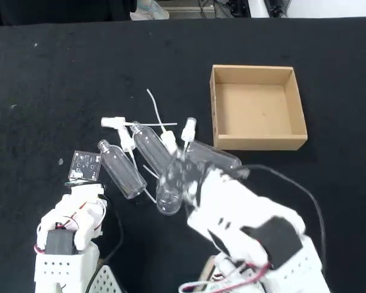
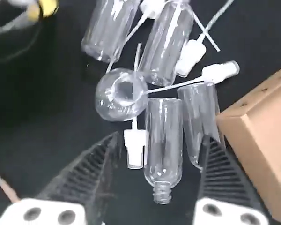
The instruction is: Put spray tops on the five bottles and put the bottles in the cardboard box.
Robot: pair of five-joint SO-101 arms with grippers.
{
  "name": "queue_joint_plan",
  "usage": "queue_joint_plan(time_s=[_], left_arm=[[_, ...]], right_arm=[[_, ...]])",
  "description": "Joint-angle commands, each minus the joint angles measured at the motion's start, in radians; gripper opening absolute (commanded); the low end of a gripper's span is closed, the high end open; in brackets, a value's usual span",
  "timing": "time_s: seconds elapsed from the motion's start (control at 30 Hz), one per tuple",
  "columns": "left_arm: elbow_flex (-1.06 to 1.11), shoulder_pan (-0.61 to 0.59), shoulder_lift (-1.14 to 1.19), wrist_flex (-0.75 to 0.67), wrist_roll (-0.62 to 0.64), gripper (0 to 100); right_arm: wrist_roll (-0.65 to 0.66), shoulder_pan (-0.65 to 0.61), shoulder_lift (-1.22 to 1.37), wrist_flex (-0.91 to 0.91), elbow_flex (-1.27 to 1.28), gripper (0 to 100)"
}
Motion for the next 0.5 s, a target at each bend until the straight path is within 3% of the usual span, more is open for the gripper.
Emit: queue_joint_plan(time_s=[0.0,0.47], left_arm=[[0.022,-0.001,-0.008,0.008,-0.006,3],[0.022,-0.001,-0.008,0.008,-0.006,3]], right_arm=[[0.095,-0.014,-0.122,0.031,0.016,25.0],[0.095,-0.071,-0.016,-0.017,0.097,25.2]])
